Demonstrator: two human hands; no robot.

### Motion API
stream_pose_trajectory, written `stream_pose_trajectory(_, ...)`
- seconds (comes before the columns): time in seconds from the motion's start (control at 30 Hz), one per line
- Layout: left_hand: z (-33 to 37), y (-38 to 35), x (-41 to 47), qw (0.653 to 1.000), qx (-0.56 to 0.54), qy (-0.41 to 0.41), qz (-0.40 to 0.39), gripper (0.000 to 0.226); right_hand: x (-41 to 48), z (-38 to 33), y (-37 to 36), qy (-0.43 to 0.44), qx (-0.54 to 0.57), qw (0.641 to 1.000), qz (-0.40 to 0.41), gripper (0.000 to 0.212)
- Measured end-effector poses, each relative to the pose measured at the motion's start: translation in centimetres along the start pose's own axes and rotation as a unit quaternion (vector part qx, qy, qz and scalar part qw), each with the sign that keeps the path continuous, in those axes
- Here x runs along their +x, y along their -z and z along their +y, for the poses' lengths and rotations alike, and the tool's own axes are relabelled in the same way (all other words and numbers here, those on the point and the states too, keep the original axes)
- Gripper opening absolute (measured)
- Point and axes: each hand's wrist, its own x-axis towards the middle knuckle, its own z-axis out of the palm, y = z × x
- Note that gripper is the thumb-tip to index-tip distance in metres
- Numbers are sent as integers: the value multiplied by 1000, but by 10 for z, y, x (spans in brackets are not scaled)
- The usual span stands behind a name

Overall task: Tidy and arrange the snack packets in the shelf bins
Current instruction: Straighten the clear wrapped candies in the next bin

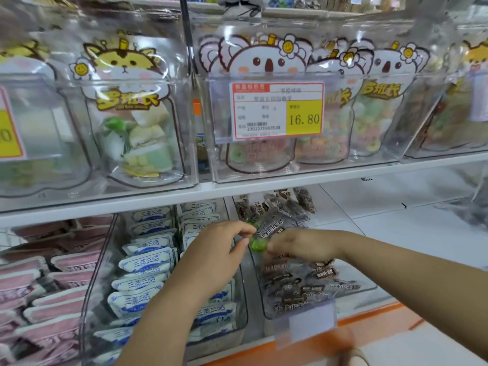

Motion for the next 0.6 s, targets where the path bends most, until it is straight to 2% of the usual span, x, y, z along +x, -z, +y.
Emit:
stream_pose_trajectory(0.07, -1, 0, 0, 1000, -6, 5, 0, 27, 0, 6, 3, -10, -5, 991, 134, 28)
stream_pose_trajectory(0.1, -2, 0, 0, 1000, -8, 5, 0, 27, 1, 9, 5, -21, -28, 984, 175, 23)
stream_pose_trajectory(0.17, -3, 1, 0, 1000, -10, 3, -3, 27, 5, 15, 5, -51, -28, 983, 177, 19)
stream_pose_trajectory(0.2, -3, 1, 0, 1000, -10, 2, -2, 28, 8, 16, 3, -65, 1, 983, 173, 27)
stream_pose_trajectory(0.23, -4, 1, 1, 1000, -11, 1, -1, 28, 11, 16, 0, -71, 53, 978, 189, 34)
stream_pose_trajectory(0.3, -4, 2, 2, 1000, -15, 0, 5, 28, 18, 11, -4, -79, 181, 950, 242, 30)
stream_pose_trajectory(0.4, -2, 3, 2, 1000, -17, 0, 8, 29, 28, 2, -4, -97, 287, 921, 244, 26)
stream_pose_trajectory(0.43, -1, 3, 1, 1000, -16, 0, 10, 29, 31, 0, -3, -100, 273, 926, 241, 28)
stream_pose_trajectory(0.53, 0, 4, 0, 1000, -20, 2, 16, 28, 37, -4, -2, -109, 130, 947, 273, 42)
stream_pose_trajectory(0.6, -1, 4, -1, 1000, -23, 4, 19, 28, 37, -8, -2, -101, 117, 945, 288, 54)
